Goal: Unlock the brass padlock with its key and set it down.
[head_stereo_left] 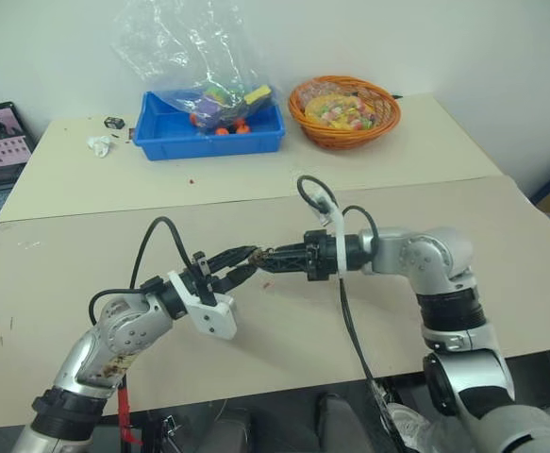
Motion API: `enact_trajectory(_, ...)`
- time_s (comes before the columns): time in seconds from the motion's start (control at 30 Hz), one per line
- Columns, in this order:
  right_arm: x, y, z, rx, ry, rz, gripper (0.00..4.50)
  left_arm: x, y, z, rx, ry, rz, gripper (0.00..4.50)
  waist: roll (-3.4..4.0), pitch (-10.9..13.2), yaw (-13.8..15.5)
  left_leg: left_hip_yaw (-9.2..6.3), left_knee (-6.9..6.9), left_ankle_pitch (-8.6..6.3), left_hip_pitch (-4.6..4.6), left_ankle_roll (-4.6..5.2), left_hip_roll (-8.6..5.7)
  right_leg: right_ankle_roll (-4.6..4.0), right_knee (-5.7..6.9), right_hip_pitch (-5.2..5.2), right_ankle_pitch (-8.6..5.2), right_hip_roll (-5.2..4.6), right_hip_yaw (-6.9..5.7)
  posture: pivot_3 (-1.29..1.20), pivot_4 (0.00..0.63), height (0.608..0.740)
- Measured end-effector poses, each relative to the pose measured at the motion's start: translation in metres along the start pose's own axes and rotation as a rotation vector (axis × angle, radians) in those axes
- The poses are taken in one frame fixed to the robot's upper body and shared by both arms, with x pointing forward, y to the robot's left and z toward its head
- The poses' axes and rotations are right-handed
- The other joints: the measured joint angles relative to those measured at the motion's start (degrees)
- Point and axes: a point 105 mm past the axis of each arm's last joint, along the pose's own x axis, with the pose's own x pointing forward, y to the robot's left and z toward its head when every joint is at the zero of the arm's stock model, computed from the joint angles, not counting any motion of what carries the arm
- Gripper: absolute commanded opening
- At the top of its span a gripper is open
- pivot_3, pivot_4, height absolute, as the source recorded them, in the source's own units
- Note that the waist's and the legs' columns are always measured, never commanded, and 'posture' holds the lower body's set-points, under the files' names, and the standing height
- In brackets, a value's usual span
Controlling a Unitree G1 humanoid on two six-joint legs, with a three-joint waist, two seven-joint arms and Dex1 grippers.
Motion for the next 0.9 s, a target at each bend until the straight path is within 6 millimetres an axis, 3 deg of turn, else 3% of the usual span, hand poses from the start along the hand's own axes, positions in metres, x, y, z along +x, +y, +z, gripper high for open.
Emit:
enact_trajectory(0.6,0.0038,0.0031,-0.0008,0.013,0.014,0.015,2.67,0.0001,0.0009,0.0024,0.004,-0.006,0.002,0.81,0.00,0.0,0.0,0.00,0.00,0.00,0.00,0.00,0.00,0.00,0.01,0.00,0.00,0.00,0.00,0.00,0.150,0.740)
enact_trajectory(0.7,0.0042,0.0030,-0.0012,0.018,0.016,0.016,1.95,0.0001,0.0009,0.0023,0.004,-0.006,0.002,0.81,0.00,0.0,0.0,0.00,0.00,0.00,0.00,0.00,0.00,0.00,0.00,0.00,0.00,0.00,0.00,0.00,0.150,0.740)
enact_trajectory(0.83,0.0062,0.0047,-0.0015,0.024,0.018,0.029,0.56,-0.0001,0.0018,0.0005,-0.006,0.005,0.008,0.81,0.00,0.0,0.0,0.00,0.00,0.00,0.00,0.00,0.00,0.00,0.01,0.00,0.00,0.00,0.00,0.00,0.150,0.740)
enact_trajectory(0.9,0.0062,0.0045,-0.0014,0.024,0.018,0.027,0.21,-0.0001,0.0022,0.0004,-0.011,0.005,0.010,0.81,0.00,0.0,0.0,0.00,0.00,0.00,0.00,0.00,0.00,0.00,0.00,0.00,0.00,0.00,0.00,0.00,0.150,0.740)
